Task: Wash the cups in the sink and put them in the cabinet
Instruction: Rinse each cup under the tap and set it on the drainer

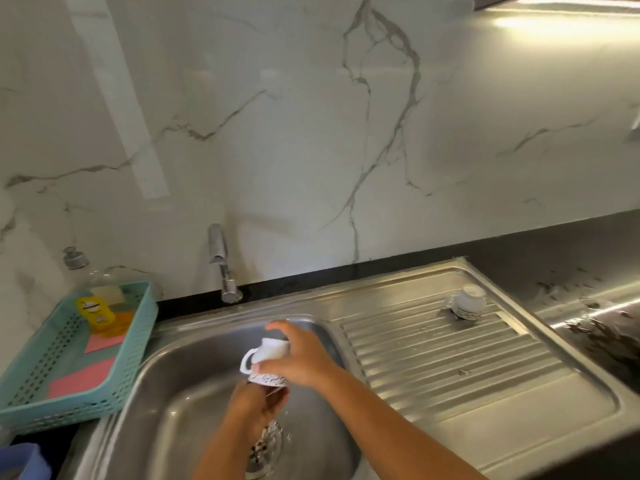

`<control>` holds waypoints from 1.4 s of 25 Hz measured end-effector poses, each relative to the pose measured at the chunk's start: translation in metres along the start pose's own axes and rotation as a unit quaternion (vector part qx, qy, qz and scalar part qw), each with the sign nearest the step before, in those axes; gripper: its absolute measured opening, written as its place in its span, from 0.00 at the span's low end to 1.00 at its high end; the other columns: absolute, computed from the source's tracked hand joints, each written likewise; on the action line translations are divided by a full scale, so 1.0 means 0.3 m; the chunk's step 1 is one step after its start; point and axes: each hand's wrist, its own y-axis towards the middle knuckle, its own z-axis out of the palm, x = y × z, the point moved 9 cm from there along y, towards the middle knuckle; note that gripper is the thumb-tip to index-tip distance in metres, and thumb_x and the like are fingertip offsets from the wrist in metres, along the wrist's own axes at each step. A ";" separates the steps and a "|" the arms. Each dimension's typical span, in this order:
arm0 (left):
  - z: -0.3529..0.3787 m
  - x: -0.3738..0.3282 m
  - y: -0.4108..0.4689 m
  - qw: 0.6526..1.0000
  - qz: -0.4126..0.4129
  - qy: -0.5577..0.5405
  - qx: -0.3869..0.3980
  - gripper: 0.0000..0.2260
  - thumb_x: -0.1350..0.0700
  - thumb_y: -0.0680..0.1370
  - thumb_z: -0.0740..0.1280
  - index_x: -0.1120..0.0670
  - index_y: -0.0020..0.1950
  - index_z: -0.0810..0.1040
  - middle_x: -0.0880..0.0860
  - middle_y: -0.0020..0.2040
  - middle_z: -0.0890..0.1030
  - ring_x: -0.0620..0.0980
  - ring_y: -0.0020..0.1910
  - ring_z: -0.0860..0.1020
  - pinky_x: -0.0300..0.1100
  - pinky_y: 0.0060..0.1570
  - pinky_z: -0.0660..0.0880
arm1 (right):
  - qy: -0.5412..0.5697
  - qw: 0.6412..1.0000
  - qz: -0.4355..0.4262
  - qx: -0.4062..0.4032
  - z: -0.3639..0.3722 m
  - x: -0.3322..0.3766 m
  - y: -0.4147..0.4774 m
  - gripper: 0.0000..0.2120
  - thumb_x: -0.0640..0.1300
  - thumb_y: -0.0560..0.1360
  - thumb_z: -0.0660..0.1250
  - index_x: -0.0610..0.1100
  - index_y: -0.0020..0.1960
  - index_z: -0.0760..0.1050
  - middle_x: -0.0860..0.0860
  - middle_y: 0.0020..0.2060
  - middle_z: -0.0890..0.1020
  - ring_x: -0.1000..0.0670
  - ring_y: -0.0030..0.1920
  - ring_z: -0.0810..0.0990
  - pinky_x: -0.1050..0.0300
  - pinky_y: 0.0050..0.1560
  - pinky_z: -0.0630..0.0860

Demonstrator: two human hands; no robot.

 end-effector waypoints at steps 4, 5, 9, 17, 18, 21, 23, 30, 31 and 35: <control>0.108 0.063 0.009 0.999 0.015 0.043 -0.002 0.09 0.69 0.79 0.59 0.59 0.48 0.77 0.57 0.35 0.82 0.50 0.31 0.80 0.38 0.27 0.78 | -0.046 0.999 0.016 0.006 -0.147 -0.095 -0.010 0.33 0.51 0.64 0.78 0.47 0.66 0.71 0.50 0.63 0.74 0.51 0.62 0.73 0.58 0.61 0.72; 0.156 0.079 0.010 0.997 0.017 0.072 0.001 0.10 0.71 0.78 0.59 0.59 0.48 0.77 0.56 0.34 0.82 0.50 0.32 0.80 0.39 0.30 0.78 | -0.051 0.999 0.014 0.002 -0.204 -0.129 -0.013 0.34 0.50 0.64 0.78 0.46 0.66 0.70 0.50 0.63 0.72 0.50 0.62 0.73 0.59 0.60 0.71; 0.385 0.128 0.009 0.991 0.019 0.132 -0.005 0.11 0.71 0.78 0.58 0.59 0.50 0.76 0.56 0.42 0.81 0.52 0.39 0.77 0.41 0.38 0.71 | -0.085 0.996 0.004 -0.021 -0.461 -0.293 -0.015 0.33 0.48 0.62 0.79 0.48 0.63 0.69 0.50 0.57 0.69 0.50 0.55 0.73 0.59 0.55 0.75; 0.907 0.274 -0.026 0.938 0.046 0.326 0.110 0.20 0.68 0.76 0.63 0.46 0.60 0.72 0.49 0.54 0.78 0.51 0.51 0.78 0.44 0.45 0.77 | -0.202 0.962 0.092 -0.159 -0.910 -0.623 -0.070 0.35 0.57 0.64 0.75 0.45 0.63 0.64 0.49 0.56 0.69 0.47 0.54 0.73 0.58 0.49 0.73; 0.953 0.283 -0.026 0.930 0.051 0.343 0.118 0.23 0.68 0.76 0.63 0.44 0.62 0.70 0.48 0.55 0.77 0.49 0.52 0.78 0.43 0.46 0.78 | -0.225 0.955 0.093 -0.170 -0.933 -0.638 -0.071 0.35 0.57 0.65 0.74 0.44 0.64 0.63 0.48 0.58 0.69 0.47 0.55 0.73 0.58 0.50 0.73; 1.031 0.291 0.010 0.915 0.078 0.379 0.114 0.27 0.68 0.75 0.65 0.45 0.68 0.69 0.49 0.58 0.75 0.48 0.51 0.78 0.40 0.41 0.80 | -0.261 0.943 0.086 -0.189 -0.987 -0.662 -0.056 0.36 0.58 0.67 0.73 0.44 0.66 0.61 0.47 0.60 0.69 0.46 0.58 0.73 0.57 0.53 0.74; 1.052 0.285 0.030 0.906 0.090 0.399 0.106 0.29 0.69 0.73 0.66 0.47 0.71 0.68 0.50 0.61 0.75 0.49 0.51 0.79 0.39 0.40 0.79 | -0.259 0.943 0.091 -0.188 -1.003 -0.678 -0.040 0.36 0.58 0.67 0.73 0.44 0.66 0.61 0.47 0.61 0.69 0.45 0.59 0.73 0.55 0.54 0.74; 1.088 0.247 0.071 0.885 0.111 0.444 0.080 0.34 0.70 0.68 0.72 0.51 0.71 0.68 0.52 0.64 0.75 0.54 0.59 0.76 0.47 0.54 0.78 | -0.274 0.942 0.102 -0.164 -0.994 -0.693 0.020 0.36 0.61 0.67 0.71 0.42 0.64 0.61 0.46 0.59 0.69 0.44 0.57 0.74 0.55 0.51 0.74; 1.086 0.244 0.076 0.884 0.111 0.448 0.074 0.34 0.70 0.68 0.73 0.52 0.71 0.69 0.52 0.64 0.75 0.54 0.60 0.76 0.48 0.56 0.77 | -0.270 0.944 0.105 -0.157 -0.986 -0.694 0.029 0.36 0.61 0.67 0.71 0.41 0.64 0.61 0.46 0.58 0.69 0.43 0.57 0.74 0.54 0.51 0.74; 1.075 0.250 0.087 0.887 0.104 0.447 0.053 0.33 0.69 0.67 0.74 0.53 0.69 0.71 0.52 0.63 0.75 0.52 0.60 0.74 0.45 0.58 0.75 | -0.274 0.945 0.118 -0.136 -0.951 -0.699 0.051 0.35 0.60 0.68 0.71 0.41 0.63 0.61 0.45 0.58 0.69 0.42 0.57 0.75 0.54 0.51 0.75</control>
